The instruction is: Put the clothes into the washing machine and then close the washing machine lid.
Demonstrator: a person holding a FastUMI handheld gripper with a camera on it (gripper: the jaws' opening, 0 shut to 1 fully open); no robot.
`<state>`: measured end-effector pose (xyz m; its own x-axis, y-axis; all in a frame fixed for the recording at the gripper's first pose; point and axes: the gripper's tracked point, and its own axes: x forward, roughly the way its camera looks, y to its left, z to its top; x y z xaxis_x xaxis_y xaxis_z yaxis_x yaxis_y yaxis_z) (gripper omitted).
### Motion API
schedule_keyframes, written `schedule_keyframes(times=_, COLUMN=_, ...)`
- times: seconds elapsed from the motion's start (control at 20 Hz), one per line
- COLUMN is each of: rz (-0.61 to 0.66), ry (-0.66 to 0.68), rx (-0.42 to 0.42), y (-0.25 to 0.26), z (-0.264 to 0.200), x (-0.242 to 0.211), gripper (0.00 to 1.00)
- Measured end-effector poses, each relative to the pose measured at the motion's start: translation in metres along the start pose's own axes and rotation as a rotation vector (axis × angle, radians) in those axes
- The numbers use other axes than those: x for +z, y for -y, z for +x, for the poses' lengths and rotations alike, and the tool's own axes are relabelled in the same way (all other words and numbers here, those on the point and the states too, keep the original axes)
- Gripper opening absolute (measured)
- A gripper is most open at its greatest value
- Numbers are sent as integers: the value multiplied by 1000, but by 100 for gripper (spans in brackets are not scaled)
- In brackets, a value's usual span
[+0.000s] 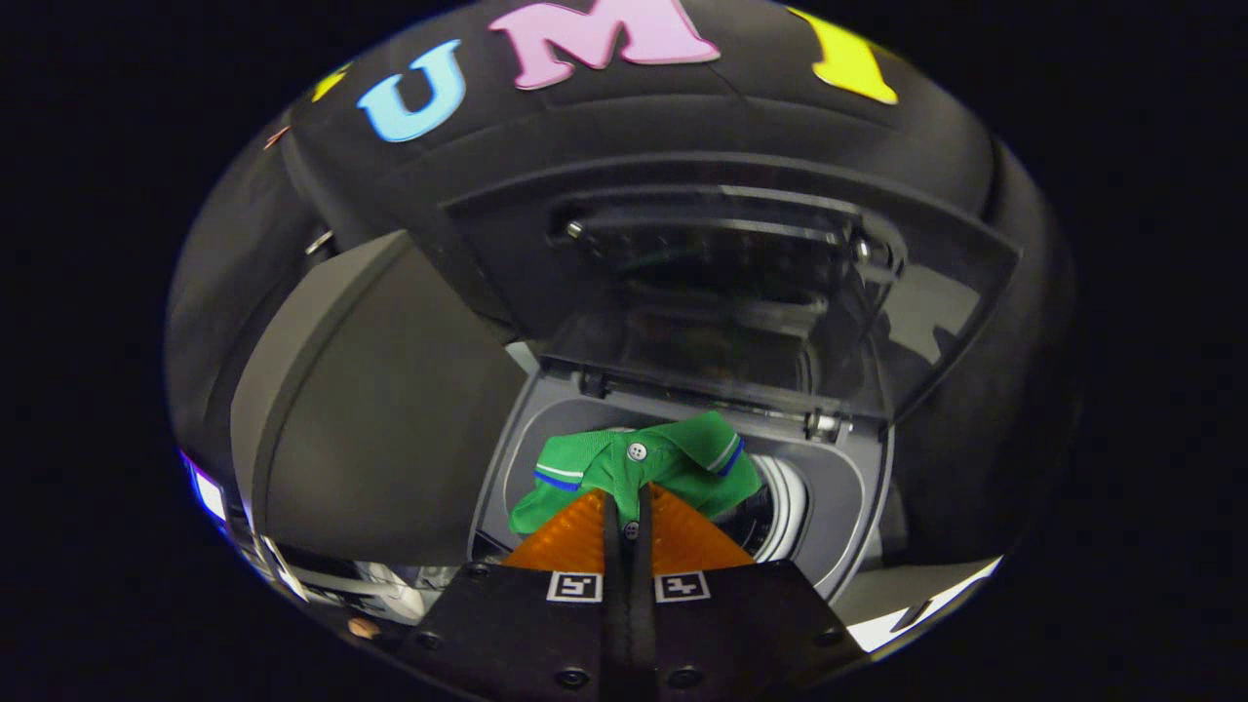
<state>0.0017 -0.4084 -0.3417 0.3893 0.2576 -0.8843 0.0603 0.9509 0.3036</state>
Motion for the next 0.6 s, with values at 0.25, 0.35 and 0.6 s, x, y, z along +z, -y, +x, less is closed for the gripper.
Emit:
schedule_keyframes(times=0.25, rz=136, ry=-96, rx=-100, y=21, z=43, x=-33, gripper=5)
schedule_keyframes(times=0.35, rz=172, ry=-94, rx=-137, y=29, z=58, x=-38, gripper=5)
schedule_keyframes(times=0.6, rz=225, ry=-123, rx=-225, y=51, z=74, x=-61, gripper=6)
